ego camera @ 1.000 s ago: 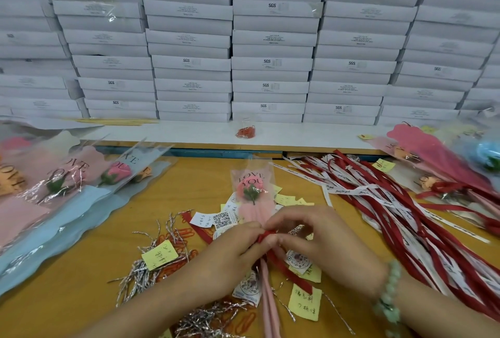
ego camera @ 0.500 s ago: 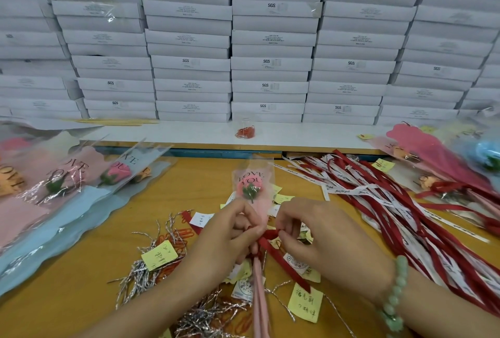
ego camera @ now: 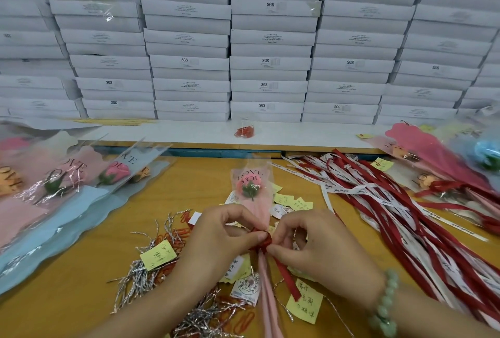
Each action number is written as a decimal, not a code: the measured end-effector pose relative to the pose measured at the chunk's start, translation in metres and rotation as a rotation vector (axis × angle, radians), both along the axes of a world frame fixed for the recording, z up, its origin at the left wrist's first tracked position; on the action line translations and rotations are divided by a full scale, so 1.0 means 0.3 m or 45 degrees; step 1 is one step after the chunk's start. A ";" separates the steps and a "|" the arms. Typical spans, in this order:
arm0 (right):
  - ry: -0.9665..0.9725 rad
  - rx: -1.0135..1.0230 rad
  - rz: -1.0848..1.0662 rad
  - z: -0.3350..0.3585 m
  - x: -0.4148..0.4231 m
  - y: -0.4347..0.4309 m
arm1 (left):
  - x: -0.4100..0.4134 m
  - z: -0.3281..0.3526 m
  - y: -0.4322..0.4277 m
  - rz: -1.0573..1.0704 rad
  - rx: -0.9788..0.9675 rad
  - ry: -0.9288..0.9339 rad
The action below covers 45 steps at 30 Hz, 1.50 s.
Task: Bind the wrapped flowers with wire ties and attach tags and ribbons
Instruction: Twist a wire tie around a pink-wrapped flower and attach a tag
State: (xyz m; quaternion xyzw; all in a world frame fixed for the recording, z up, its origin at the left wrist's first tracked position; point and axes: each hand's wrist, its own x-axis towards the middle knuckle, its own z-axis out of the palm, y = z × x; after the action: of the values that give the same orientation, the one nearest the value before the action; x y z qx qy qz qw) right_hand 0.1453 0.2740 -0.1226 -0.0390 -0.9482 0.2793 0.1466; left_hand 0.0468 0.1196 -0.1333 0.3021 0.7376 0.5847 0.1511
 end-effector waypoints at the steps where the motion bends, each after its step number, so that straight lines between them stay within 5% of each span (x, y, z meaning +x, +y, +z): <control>1: 0.036 0.019 -0.014 -0.008 -0.003 0.002 | 0.000 0.002 0.000 -0.012 0.007 0.010; 21: 0.067 -0.060 0.103 -0.043 -0.030 -0.013 | 0.017 0.014 -0.005 -0.068 -0.029 0.541; 29: -0.145 -0.773 0.154 -0.020 -0.032 0.043 | 0.002 0.008 -0.018 -0.041 -0.100 0.741; 34: -0.167 -0.910 0.160 -0.017 -0.038 0.061 | 0.005 0.011 -0.020 -0.033 -0.153 0.762; 45: -0.225 -0.368 -0.075 0.003 -0.035 0.103 | 0.029 0.042 -0.036 -0.098 -0.446 0.770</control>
State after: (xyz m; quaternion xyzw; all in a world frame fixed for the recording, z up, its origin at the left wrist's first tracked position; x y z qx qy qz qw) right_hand 0.1347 0.3049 -0.1218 -0.1121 -0.9058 0.4037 0.0635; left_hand 0.0554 0.1087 -0.1208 0.4585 0.8263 0.3272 -0.0028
